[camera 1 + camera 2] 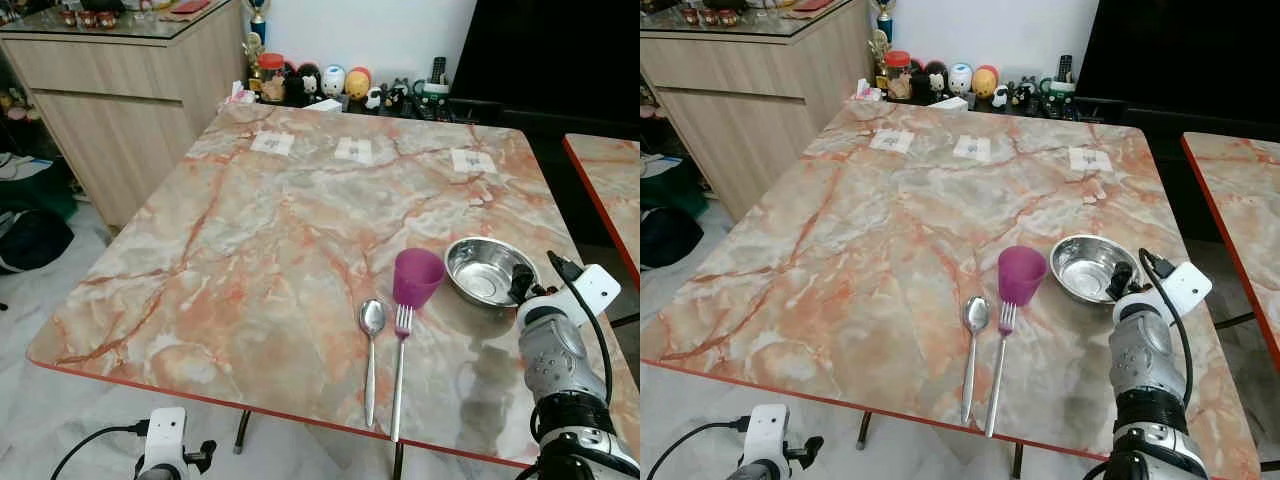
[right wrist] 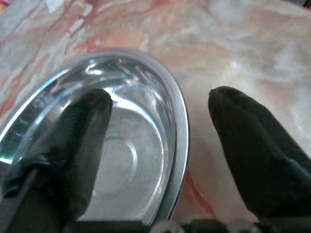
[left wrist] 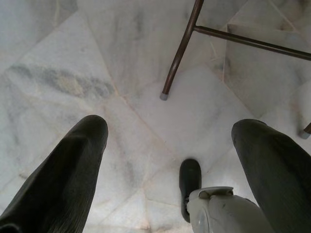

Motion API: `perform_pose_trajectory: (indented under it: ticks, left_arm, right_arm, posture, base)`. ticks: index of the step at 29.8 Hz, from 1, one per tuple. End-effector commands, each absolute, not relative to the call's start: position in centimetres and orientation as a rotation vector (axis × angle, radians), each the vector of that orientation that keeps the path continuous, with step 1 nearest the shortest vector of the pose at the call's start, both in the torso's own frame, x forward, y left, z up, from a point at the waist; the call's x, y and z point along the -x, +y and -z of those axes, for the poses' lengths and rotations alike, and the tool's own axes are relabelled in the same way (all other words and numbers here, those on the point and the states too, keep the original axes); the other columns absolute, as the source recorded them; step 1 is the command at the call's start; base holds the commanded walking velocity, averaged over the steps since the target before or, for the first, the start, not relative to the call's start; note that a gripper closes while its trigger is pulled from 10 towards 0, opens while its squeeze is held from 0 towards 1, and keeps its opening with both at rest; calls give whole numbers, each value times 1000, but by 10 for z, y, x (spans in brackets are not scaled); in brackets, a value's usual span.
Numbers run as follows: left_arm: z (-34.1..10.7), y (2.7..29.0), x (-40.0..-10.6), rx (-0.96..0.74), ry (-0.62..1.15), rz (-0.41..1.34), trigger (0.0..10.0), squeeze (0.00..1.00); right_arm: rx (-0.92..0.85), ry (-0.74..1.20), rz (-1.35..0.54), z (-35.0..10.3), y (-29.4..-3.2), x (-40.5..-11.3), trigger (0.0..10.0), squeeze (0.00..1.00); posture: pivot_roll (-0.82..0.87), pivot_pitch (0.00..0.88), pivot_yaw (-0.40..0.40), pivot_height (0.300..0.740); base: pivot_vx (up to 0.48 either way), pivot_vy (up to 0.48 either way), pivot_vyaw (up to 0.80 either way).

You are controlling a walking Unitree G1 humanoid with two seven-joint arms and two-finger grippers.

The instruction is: Setting the table

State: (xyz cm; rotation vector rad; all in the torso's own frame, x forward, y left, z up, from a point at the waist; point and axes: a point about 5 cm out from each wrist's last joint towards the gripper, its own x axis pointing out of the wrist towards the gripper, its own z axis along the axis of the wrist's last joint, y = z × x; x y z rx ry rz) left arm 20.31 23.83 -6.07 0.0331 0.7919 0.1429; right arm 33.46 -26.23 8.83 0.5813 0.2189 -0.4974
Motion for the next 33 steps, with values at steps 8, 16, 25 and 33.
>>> perform_pose_trajectory:
  ticks: [8,16,25,33]
  left_arm:
    - [65,240,-195,-42,828,-142,10000,0]
    - [65,241,-194,-44,832,-145,10000,0]
    - [65,241,-194,-48,833,-144,10000,0]
    - [65,241,-195,-47,831,-143,10000,0]
  right_arm:
    - [-593,237,509,-86,-265,-336,0,0]
    - [-595,244,492,-85,-262,-338,10000,0]
    - [-598,243,472,-84,-258,-338,0,0]
    - [-599,252,463,-82,-257,-338,1373,0]
  posture:
    - [106,0,-44,740]
    - [106,0,-44,740]
    - [103,2,-41,740]
    - [106,5,-41,740]
  base:
    - [0,0,0]
    - [0,0,0]
    - [0,0,0]
    - [0,0,0]
